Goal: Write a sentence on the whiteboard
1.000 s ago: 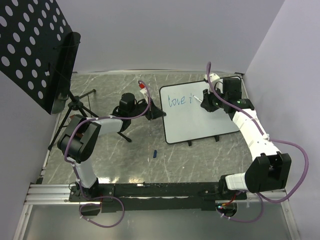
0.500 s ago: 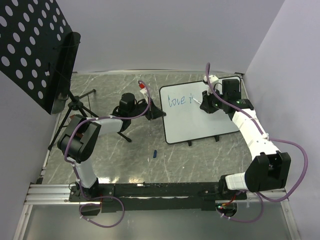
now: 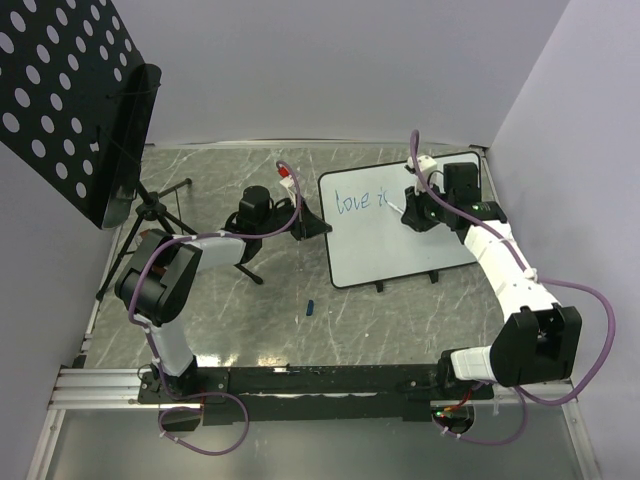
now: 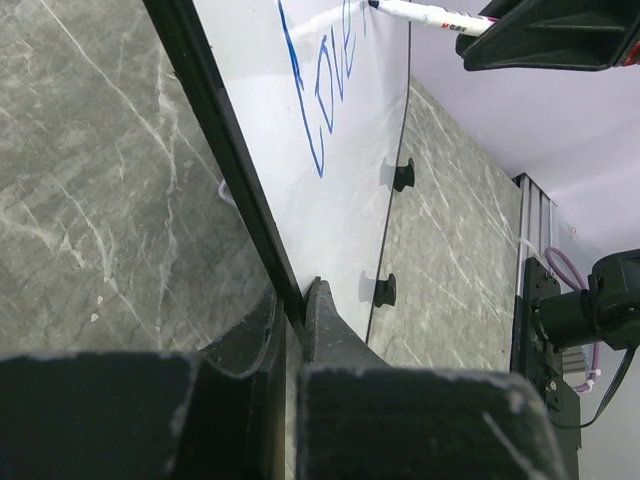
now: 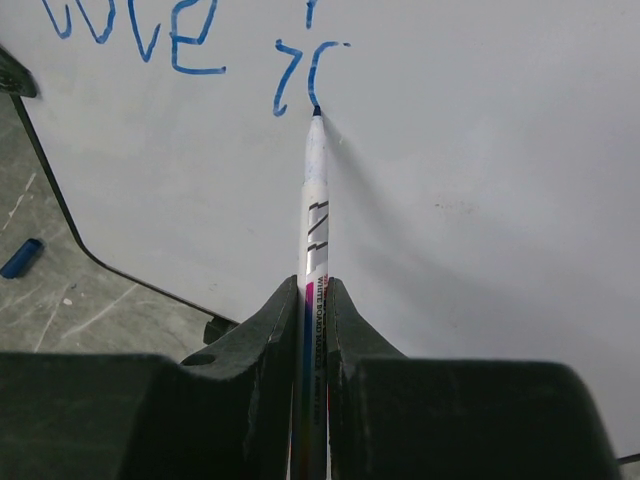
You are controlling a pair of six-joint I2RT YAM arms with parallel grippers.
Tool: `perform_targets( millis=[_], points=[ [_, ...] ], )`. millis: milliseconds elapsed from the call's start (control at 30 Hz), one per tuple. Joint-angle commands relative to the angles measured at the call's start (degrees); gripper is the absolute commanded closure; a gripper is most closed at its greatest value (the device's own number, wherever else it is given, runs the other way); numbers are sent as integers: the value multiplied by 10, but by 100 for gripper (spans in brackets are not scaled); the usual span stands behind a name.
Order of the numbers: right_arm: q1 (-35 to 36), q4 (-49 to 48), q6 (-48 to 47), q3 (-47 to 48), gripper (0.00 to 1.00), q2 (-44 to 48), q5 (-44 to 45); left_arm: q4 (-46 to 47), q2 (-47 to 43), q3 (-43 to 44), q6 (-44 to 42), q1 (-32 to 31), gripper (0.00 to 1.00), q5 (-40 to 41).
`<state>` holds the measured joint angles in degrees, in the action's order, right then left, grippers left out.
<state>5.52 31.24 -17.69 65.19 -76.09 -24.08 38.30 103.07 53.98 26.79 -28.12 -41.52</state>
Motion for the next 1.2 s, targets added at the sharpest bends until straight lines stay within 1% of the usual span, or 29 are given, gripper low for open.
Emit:
perform_targets(
  millis=[0,467,633,800,867,1033,1167],
  points=[
    [-9,3,-6,-10,100,31,21,3,-11,0,-81,-9,99,3],
    [-9,11,-5,-34,100,42,-7,-2,-18,-1,-82,-9,99,5],
    [5,15,-1,-20,100,38,-32,-1,-16,-1,-82,-10,99,5],
    [5,25,4,13,100,51,-64,-3,-16,-2,-84,-11,99,6],
    [2,28,3,26,100,61,-65,-2,-16,-2,-83,-11,99,6],
    [-9,22,4,22,100,80,-68,-2,-16,-3,-84,-11,99,6],
    [-36,16,4,12,100,93,-80,-8,-19,-3,-87,-11,99,7]
  ],
)
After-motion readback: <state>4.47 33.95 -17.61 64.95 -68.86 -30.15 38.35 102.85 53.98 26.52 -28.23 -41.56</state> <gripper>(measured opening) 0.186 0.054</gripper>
